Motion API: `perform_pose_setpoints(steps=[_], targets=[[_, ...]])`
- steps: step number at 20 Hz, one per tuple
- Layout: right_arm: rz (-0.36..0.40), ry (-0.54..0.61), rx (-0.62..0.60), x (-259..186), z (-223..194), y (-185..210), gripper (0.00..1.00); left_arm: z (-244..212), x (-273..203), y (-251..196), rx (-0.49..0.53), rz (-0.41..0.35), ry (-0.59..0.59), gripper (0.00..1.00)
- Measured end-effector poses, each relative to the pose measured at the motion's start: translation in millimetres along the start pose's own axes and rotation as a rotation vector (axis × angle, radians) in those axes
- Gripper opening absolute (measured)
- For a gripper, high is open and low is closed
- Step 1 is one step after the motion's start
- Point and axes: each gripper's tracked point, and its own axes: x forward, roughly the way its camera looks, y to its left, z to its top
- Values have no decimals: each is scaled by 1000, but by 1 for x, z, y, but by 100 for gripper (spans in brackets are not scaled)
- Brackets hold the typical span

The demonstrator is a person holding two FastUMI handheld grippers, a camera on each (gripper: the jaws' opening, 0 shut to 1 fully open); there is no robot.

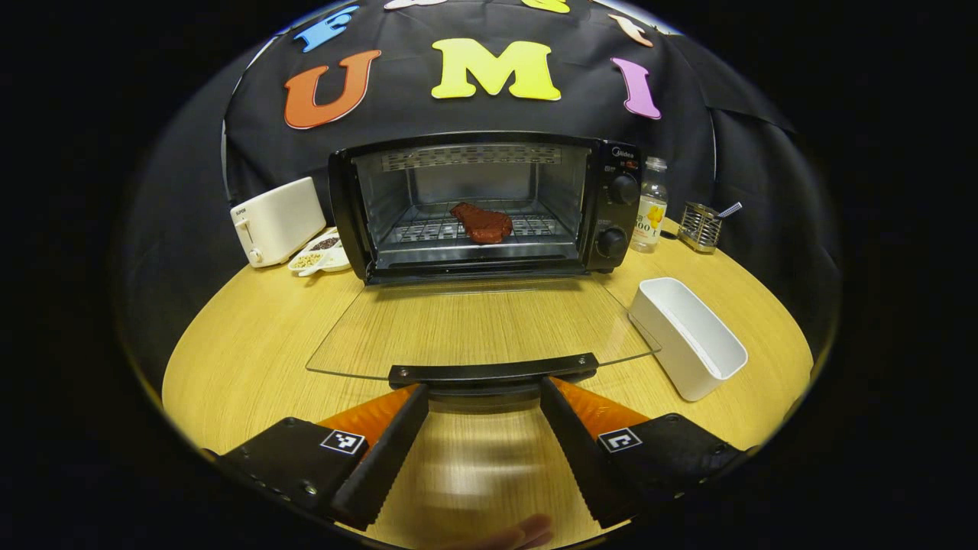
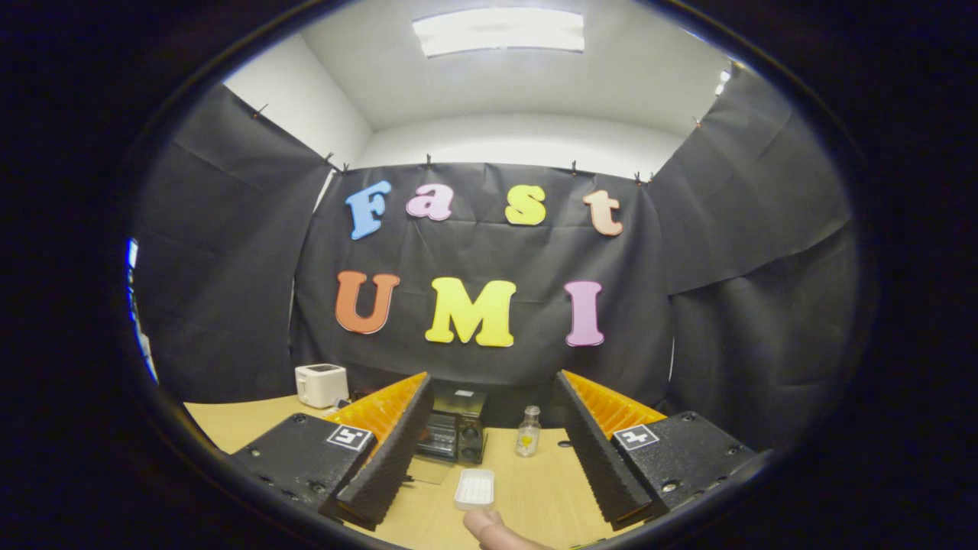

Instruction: Open the electric oven with the left hand, put the food in, and close the electric oven.

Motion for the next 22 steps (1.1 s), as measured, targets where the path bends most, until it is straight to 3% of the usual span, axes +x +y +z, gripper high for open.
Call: perform_pose_setpoints(steps=[5, 19, 22], targets=[[-3, -6, -1, -2, 1, -2, 96, 22, -10, 2, -11, 4, -89, 95], [-32, 6, 18, -8, -8, -15, 100, 119, -16, 8, 4, -12, -310, 98], [-53, 1, 33, -11, -11, -24, 96, 138, 2, 22, 43, 52, -319, 98]])
